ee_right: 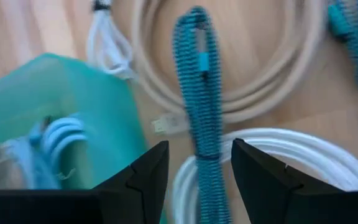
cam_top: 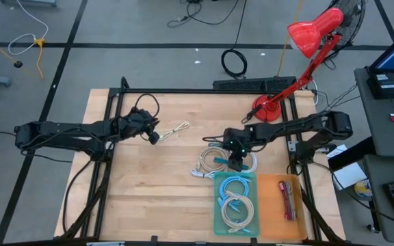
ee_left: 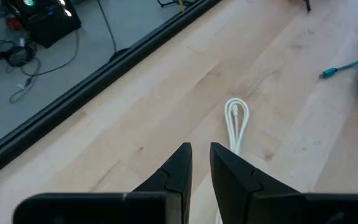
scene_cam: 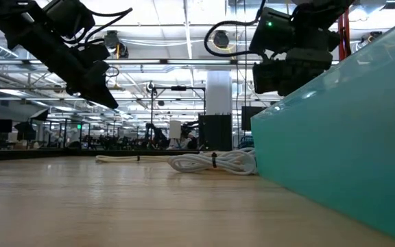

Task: Pick & Place USB Port
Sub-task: Put the blue charger cable into the orange bin

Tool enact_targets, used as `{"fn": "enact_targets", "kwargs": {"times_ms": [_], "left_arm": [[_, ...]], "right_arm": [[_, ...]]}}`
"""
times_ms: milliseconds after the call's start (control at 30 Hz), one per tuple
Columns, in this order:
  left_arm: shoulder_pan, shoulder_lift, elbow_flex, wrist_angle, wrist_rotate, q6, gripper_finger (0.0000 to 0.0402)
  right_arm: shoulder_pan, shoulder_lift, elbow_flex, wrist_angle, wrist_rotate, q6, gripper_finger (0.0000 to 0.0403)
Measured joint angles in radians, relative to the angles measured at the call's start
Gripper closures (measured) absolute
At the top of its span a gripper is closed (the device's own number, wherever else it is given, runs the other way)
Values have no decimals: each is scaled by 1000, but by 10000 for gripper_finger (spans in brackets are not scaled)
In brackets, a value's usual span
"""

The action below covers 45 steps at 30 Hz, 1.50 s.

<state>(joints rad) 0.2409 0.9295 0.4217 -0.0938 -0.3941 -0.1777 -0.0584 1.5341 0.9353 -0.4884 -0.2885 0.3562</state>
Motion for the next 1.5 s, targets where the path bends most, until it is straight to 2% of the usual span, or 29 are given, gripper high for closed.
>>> {"fn": "enact_targets", "kwargs": {"times_ms": [700, 867, 1200, 1500], "left_arm": [[0, 0, 0, 2, 11, -6, 339], [0, 0, 0, 2, 10, -6, 339], [0, 0, 1, 21, 9, -4, 339], [0, 0, 1, 22, 1, 12, 339]], "right_arm": [[32, -2, -136, 186, 53, 52, 236], [33, -2, -151, 182, 91, 51, 268], [32, -2, -155, 179, 101, 52, 385], [18, -20, -121, 142, 112, 110, 371]]}}
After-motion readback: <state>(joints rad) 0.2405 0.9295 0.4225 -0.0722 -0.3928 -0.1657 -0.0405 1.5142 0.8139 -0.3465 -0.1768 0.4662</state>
